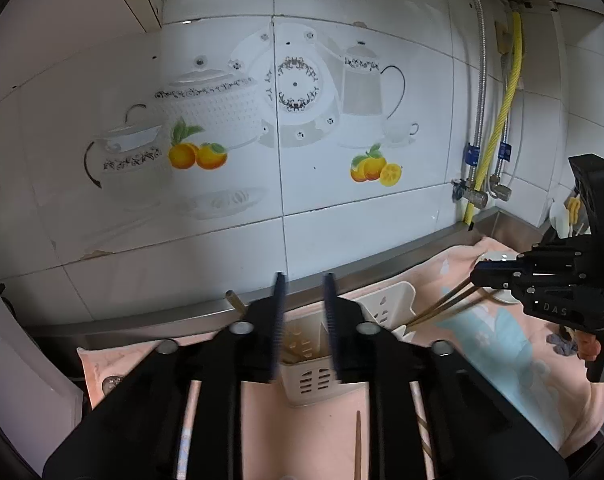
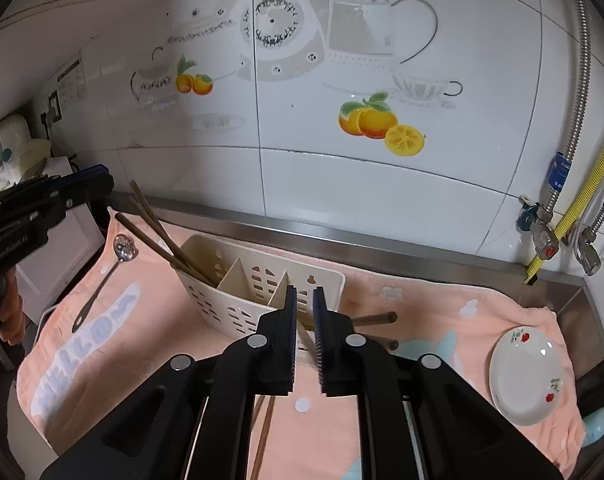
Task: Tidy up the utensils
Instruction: 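Open both grippers and pull them back from the holder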
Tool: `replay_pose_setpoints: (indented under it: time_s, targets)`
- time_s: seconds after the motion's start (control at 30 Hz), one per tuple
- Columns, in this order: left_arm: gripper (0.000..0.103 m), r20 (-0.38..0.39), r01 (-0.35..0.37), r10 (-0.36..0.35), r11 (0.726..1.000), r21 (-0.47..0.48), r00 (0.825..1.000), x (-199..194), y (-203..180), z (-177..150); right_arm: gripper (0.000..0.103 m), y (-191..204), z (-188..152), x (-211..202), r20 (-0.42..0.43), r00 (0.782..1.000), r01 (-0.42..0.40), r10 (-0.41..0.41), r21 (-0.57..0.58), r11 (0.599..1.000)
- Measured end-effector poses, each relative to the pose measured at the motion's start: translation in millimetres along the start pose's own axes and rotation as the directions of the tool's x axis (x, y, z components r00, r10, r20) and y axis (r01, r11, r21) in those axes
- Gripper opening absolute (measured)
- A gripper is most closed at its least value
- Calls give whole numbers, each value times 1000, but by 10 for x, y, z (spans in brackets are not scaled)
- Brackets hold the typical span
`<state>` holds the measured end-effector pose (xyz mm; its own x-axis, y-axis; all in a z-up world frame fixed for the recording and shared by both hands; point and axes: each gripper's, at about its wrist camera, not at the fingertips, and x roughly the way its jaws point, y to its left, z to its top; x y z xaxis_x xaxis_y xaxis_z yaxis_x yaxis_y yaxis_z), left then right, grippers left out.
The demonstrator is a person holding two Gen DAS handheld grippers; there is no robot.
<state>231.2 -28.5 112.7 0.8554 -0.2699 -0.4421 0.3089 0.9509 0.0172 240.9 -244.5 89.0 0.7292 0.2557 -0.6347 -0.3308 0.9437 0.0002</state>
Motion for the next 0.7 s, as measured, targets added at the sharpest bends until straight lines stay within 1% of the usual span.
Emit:
replay_pose_setpoints:
  time_s: [0.07,0.1,0.13,0.17,0.2,0.23,0.27,0.3,0.33,0.37,0.4,0.47,0.5,0.53,0.63,0.7]
  targets:
    - [28,7,-4,4,1000,-4,1000,-51,-3,-8,20,-3,-4,-60,15,1000,5,-5,4,1000]
    - [34,11,-5,6,1000,-8,1000,-85,-2,-16,22,-2,-7,-88,22,1000,6,-6,6,1000]
    - [43,16,-9,9,1000,-11,1000,-113,-4,-25,24,0,-19,-133,32,999,6,-7,8,1000]
    - [46,23,-13,14,1000,-14,1000,-152,-6,-36,25,-1,-31,-166,38,999,6,-6,9,1000]
    - [50,29,-16,17,1000,-14,999,-191,-9,-54,29,1,-56,-214,49,999,9,-9,10,1000]
    - [50,35,-15,16,1000,-13,999,-242,-15,-82,32,6,-91,-263,61,998,15,-15,11,1000]
    - [52,38,-15,15,1000,-13,999,-280,-20,-108,33,8,-121,-297,68,997,18,-19,10,1000]
    - [58,43,-16,17,1000,-14,999,-320,-25,-140,37,20,-172,-339,76,997,23,-24,9,1000]
    - [66,48,-22,22,1000,-16,999,-369,-30,-186,44,32,-229,-379,83,996,27,-28,11,1000]
    - [68,52,-26,26,1000,-18,998,-408,-37,-227,48,48,-291,-416,90,995,31,-31,12,999]
    - [72,55,-28,29,999,-20,998,-455,-47,-290,55,66,-352,-447,96,995,33,-34,10,999]
    - [81,53,-33,34,999,-24,998,-512,-57,-391,60,98,-451,-490,105,994,37,-38,7,999]
    - [87,51,-36,37,999,-29,998,-540,-63,-465,65,116,-522,-516,109,993,36,-37,9,999]
    - [90,46,-35,36,999,-31,998,-560,-67,-533,70,130,-588,-534,110,993,31,-32,13,999]
    - [96,24,-42,43,999,-26,999,-592,-85,-737,73,172,-782,-551,102,995,17,-19,22,1000]
    - [97,6,-49,49,999,-19,999,-593,-96,-865,75,202,-913,-538,92,996,13,-16,25,1000]
